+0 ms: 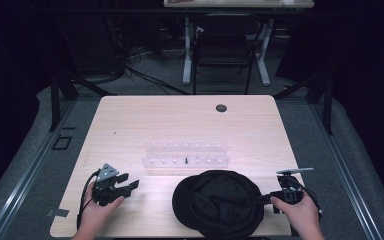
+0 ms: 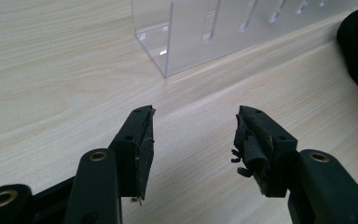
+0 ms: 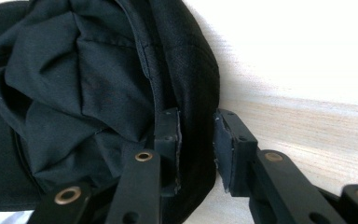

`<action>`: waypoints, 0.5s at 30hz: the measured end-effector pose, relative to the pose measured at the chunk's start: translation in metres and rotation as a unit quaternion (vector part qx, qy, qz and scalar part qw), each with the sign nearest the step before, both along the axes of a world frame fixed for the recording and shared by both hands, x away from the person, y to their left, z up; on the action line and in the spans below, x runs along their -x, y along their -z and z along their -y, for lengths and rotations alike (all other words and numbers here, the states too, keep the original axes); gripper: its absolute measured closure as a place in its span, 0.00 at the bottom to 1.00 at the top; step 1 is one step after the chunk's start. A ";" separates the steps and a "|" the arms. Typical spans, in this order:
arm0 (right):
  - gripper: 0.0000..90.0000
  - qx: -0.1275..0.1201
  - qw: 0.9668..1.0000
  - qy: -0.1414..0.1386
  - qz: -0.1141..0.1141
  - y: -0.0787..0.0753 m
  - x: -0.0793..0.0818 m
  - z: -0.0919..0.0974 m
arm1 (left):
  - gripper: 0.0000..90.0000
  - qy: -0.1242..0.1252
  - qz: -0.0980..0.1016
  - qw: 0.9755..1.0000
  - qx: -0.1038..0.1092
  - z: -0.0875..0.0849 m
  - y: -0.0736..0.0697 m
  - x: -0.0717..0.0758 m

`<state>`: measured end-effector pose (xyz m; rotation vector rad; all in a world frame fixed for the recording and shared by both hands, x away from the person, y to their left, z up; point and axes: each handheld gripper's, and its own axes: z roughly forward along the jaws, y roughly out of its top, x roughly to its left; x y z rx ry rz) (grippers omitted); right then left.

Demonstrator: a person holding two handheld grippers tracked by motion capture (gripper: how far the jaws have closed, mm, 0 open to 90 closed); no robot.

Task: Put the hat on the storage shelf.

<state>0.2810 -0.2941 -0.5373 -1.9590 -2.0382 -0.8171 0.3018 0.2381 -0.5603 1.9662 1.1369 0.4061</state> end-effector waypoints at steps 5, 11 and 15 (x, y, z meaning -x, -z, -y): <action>0.77 0.003 1.000 -0.007 -0.018 0.004 -0.008 -0.001 | 0.52 0.003 -0.004 1.000 -0.002 -0.001 0.000 0.000; 0.79 -0.004 0.999 -0.011 -0.041 0.009 -0.014 -0.001 | 0.52 0.000 -0.002 1.000 0.002 -0.001 0.001 -0.001; 0.84 -0.011 0.998 -0.021 -0.061 0.010 -0.017 0.001 | 0.52 -0.001 -0.003 1.000 0.003 -0.001 0.001 -0.002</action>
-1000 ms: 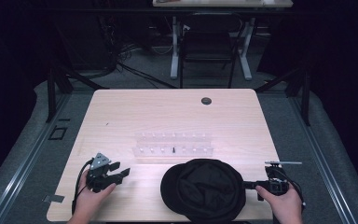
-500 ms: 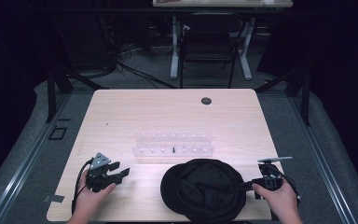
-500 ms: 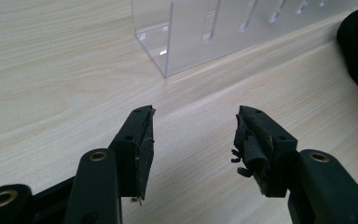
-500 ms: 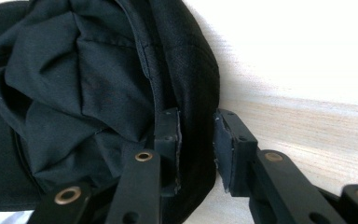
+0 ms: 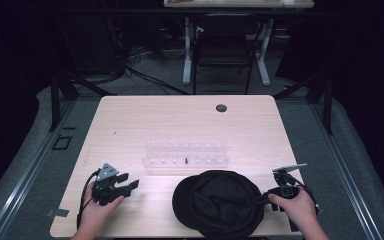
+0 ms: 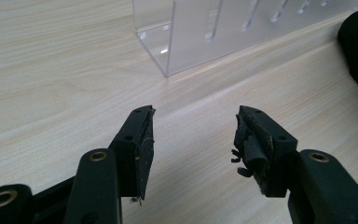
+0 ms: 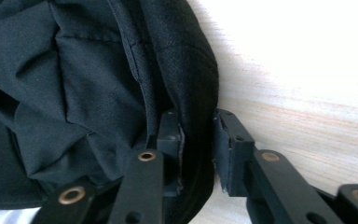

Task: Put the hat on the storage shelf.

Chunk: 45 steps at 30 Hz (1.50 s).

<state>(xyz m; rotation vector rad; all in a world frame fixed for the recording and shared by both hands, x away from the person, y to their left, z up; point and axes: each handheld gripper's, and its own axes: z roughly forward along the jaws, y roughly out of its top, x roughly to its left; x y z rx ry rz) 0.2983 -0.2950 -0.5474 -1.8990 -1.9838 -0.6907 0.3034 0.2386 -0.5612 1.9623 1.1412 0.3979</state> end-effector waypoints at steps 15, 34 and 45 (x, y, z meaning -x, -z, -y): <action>0.97 -0.034 0.998 -0.018 -0.050 -0.001 -0.008 0.004 | 0.52 0.000 -0.001 1.000 -0.002 -0.001 0.000 -0.001; 0.98 -0.139 0.989 -0.011 -0.045 -0.045 -0.006 0.008 | 0.52 -0.004 -0.003 1.000 0.000 -0.002 0.001 -0.001; 0.98 -0.180 0.983 -0.021 -0.019 -0.081 -0.006 -0.005 | 0.52 -0.004 -0.003 1.000 0.001 -0.003 0.000 -0.001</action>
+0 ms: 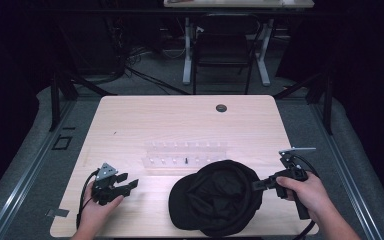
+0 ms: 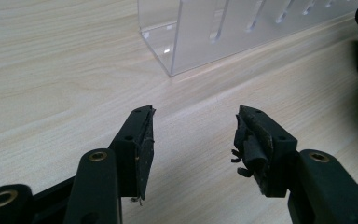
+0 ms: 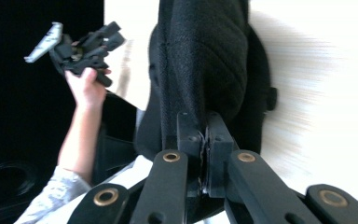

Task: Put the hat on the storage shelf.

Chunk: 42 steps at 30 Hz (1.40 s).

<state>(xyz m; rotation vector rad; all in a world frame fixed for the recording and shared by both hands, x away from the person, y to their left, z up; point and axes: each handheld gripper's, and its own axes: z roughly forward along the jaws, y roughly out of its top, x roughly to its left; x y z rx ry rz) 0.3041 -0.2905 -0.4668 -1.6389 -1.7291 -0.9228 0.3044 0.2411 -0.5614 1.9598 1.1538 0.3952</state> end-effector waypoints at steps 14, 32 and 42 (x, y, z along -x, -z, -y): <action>0.98 -0.027 1.000 0.009 -0.003 -0.023 -0.004 -0.004 | 0.52 -0.001 0.001 1.000 0.001 0.000 0.000 0.000; 0.98 -0.099 0.995 0.000 0.016 -0.050 -0.009 -0.007 | 0.52 -0.001 0.002 1.000 0.001 0.000 0.000 0.000; 0.98 -0.121 0.992 -0.004 0.041 -0.072 -0.010 -0.009 | 0.52 -0.001 0.002 1.000 0.001 0.000 0.000 0.000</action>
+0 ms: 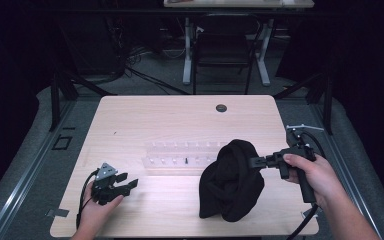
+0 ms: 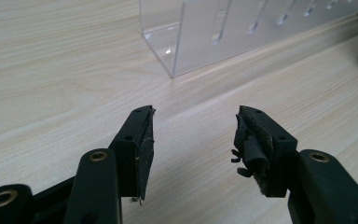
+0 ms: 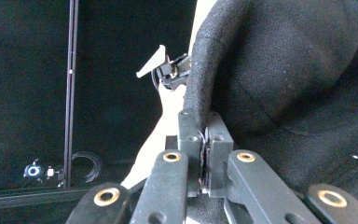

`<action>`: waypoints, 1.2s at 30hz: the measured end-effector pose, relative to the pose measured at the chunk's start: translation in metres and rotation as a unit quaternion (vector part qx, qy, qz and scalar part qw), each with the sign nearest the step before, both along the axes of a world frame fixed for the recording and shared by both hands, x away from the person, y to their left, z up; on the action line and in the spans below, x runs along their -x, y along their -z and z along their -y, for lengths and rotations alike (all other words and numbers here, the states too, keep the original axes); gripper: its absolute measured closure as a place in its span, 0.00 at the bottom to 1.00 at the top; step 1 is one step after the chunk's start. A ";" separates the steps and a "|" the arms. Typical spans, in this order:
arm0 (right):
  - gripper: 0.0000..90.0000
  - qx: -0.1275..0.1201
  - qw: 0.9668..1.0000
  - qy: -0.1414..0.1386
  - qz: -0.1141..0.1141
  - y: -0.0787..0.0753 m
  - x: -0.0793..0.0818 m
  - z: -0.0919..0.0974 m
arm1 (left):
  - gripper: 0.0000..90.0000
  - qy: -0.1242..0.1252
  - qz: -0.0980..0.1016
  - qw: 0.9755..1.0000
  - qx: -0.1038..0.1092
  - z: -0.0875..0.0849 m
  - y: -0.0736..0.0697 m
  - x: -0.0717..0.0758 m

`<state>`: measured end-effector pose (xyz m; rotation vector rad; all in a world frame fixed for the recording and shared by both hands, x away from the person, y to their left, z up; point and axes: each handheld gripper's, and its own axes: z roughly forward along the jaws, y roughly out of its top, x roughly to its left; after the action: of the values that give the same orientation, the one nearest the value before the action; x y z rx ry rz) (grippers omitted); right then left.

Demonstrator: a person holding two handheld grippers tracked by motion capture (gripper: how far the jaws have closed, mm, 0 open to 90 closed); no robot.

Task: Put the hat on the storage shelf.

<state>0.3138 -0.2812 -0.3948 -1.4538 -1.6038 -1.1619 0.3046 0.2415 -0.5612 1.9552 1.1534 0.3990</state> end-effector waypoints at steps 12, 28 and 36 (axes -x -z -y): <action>0.98 0.005 0.999 0.019 0.029 -0.025 -0.002 0.009 | 0.52 0.000 0.000 1.000 0.001 0.000 0.000 0.000; 0.98 -0.003 0.998 0.041 0.051 -0.049 -0.010 0.014 | 0.51 -0.001 -0.001 1.000 -0.001 0.000 0.001 -0.001; 0.98 -0.006 0.997 0.050 0.060 -0.062 -0.014 0.014 | 0.51 -0.001 -0.001 1.000 0.001 0.000 0.001 -0.001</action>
<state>0.3282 -0.2947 -0.3325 -1.4962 -1.6161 -1.3359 0.3054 0.2417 -0.5622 1.9521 1.1572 0.3974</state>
